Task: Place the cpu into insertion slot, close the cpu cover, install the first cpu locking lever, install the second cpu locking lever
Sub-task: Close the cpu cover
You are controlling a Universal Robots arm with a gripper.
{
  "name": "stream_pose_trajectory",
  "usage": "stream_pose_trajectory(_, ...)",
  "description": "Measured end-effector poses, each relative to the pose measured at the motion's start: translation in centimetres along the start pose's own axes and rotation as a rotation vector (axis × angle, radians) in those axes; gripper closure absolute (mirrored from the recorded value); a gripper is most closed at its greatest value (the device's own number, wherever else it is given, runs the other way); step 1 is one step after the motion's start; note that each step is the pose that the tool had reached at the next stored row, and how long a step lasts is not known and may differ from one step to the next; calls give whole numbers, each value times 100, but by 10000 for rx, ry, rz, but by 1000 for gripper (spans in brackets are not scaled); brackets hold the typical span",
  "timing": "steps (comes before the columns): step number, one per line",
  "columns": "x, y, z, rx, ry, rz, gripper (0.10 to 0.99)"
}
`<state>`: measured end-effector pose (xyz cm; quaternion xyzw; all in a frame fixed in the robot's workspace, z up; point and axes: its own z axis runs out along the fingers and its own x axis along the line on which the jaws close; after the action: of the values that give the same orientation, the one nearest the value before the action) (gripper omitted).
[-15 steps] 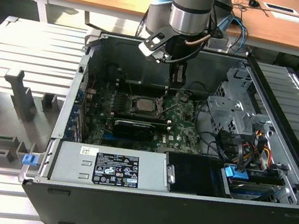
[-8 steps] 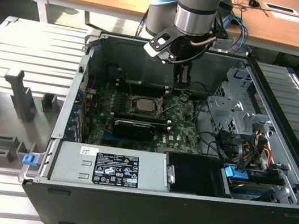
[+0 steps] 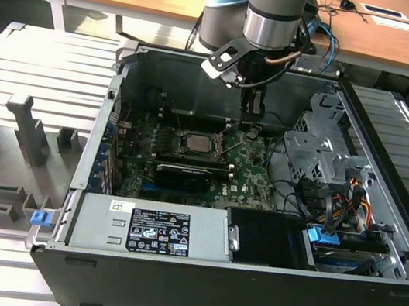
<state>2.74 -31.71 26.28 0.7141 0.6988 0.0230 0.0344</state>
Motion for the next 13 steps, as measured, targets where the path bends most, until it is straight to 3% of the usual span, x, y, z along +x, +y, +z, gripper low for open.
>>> stream_pose_trajectory(6, 0, 85, 11, 0, 6, 1, 980)
stream_pose_trajectory(8, 3, 185, 43, 1, 5, 0, 980)
stream_pose_trajectory(10, 4, 186, 114, 0, 8, 2, 980)
stream_pose_trajectory(13, 3, 136, 129, 1, 7, 0, 980)
